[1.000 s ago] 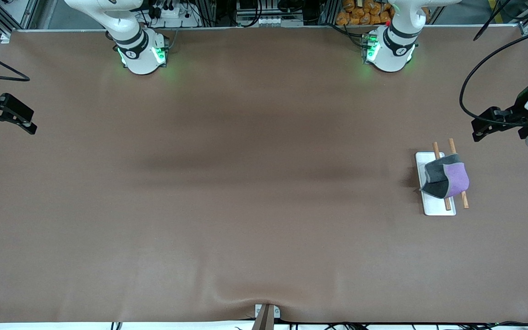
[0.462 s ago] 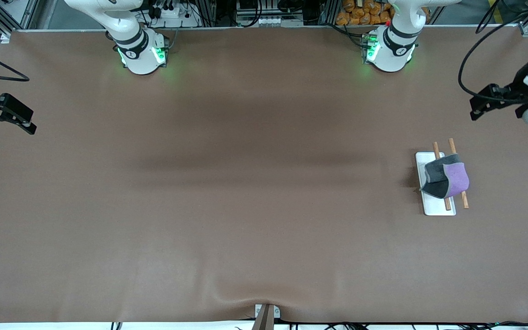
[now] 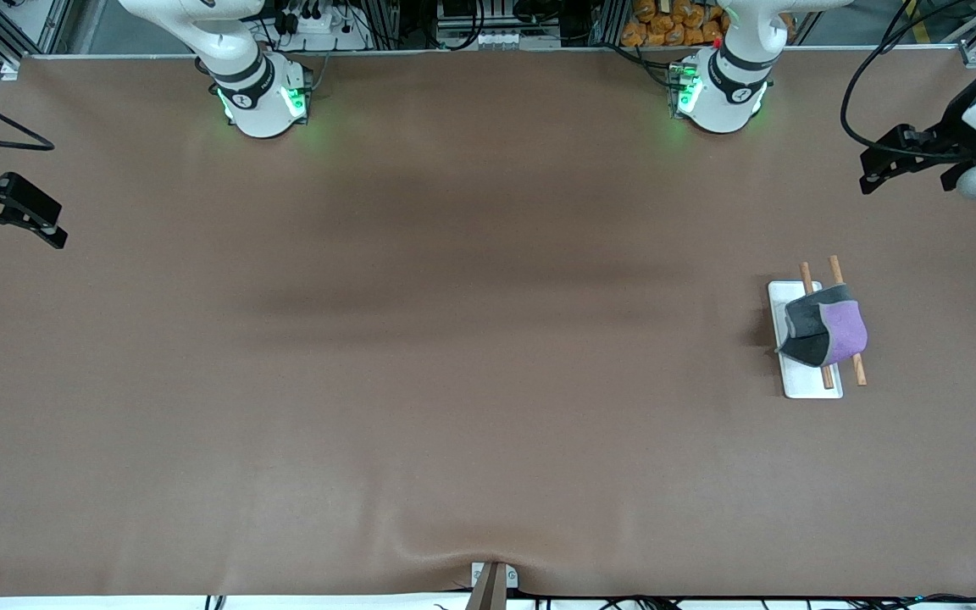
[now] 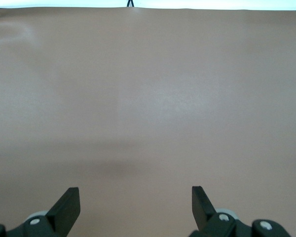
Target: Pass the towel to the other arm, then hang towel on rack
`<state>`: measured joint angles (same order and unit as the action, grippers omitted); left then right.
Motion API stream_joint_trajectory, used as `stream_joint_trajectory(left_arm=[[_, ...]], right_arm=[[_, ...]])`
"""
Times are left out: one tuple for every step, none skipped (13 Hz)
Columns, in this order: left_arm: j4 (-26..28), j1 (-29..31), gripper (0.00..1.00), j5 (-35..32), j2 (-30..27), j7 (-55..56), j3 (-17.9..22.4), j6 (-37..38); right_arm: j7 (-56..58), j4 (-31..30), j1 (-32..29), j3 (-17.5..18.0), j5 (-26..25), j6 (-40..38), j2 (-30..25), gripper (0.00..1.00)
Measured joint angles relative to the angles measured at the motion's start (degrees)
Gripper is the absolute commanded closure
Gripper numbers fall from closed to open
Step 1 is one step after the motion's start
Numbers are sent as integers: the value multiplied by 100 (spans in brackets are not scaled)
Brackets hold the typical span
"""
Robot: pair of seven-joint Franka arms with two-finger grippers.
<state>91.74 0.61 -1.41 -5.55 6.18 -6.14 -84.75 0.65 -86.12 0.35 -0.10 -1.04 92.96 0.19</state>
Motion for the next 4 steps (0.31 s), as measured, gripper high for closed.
stream_joint_trajectory(left_arm=[[0,0,0,0,-22,0,0,3],[0,0,0,1,-30,0,0,3],[0,0,0,1,-30,0,0,3],[-1,0,0,6,-30,0,0,3]], right_arm=[[0,0,0,0,0,0,0,0],[0,0,0,0,0,0,0,0],[0,0,0,0,0,0,0,0],[0,2,0,0,0,0,0,0]])
